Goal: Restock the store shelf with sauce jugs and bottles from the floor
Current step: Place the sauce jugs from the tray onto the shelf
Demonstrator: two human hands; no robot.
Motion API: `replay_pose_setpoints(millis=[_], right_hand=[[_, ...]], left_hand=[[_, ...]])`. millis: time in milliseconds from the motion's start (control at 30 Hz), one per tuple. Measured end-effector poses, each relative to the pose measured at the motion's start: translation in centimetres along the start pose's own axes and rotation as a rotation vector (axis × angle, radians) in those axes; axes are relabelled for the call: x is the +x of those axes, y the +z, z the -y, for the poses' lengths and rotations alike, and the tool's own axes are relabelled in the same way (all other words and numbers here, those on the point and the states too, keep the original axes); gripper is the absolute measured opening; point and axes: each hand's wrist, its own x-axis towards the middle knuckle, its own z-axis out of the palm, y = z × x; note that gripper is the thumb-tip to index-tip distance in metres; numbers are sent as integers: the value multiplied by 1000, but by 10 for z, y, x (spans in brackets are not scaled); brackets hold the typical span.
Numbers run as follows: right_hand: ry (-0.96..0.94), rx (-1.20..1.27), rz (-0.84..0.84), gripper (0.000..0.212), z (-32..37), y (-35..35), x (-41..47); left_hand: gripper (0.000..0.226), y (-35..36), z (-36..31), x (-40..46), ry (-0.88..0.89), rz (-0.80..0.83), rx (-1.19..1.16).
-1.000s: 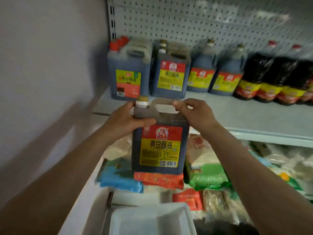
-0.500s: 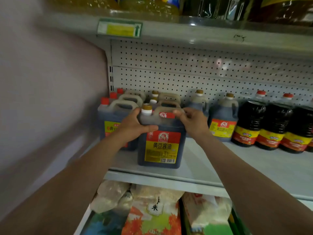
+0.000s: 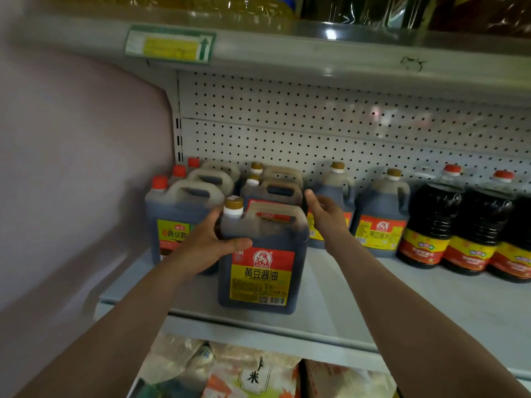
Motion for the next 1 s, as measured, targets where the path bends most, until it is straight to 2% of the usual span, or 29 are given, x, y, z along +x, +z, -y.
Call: replay_pose_setpoints(millis=[200,400,567,667,767,867,1000], right_hand=[[11,-10,135,39,3,19,36],[150,72,198,54,-4,27,51],[200,220,203,53,-10,26,55],[151,196,187,64,-10,23,54],[73,201,204,57,-11,18,46],[-35,186,247,51,-13,11,36],[-126,127,324,54,-9,5,21]], left_hand=[[79,2,0,2,-25,2,-26],[81,2,-2,8,-35,-2,23],[80,2,-2,10,-46,4,27],[86,1,-1,9,-61,15,9],[96,0,2,9,-65,14,15],[93,0,2,7,-68,21,27],[82,-1,3,4,-65,20,32]])
